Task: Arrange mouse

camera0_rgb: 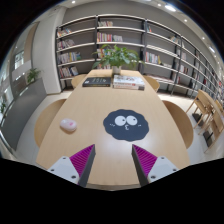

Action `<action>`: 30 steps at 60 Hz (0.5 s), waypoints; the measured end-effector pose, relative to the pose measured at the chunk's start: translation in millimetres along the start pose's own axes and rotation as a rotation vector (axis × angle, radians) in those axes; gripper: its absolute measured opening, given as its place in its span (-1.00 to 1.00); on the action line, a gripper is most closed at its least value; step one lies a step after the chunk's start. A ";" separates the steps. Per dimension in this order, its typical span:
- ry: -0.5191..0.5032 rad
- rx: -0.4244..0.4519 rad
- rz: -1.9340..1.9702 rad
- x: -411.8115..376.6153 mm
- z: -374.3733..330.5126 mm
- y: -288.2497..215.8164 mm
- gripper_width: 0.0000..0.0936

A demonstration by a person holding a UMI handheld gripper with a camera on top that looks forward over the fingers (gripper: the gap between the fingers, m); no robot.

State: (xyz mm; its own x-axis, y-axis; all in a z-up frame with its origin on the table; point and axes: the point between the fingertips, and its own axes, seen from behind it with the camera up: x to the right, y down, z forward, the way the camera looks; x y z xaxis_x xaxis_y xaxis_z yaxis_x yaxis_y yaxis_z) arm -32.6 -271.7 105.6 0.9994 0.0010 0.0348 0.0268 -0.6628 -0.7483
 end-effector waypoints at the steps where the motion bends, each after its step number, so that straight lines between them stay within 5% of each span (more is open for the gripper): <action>1: -0.011 -0.020 -0.006 9.9 -18.7 3.4 0.55; 16: -0.103 -0.143 -0.088 -116.6 58.7 53.0 0.58; 30: -0.124 -0.179 -0.124 -170.5 121.7 29.9 0.58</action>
State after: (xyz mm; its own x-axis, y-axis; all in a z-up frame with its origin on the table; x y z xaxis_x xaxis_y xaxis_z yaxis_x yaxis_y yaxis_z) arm -199.4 -200.6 -3.4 0.9841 0.1750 0.0295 0.1560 -0.7741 -0.6135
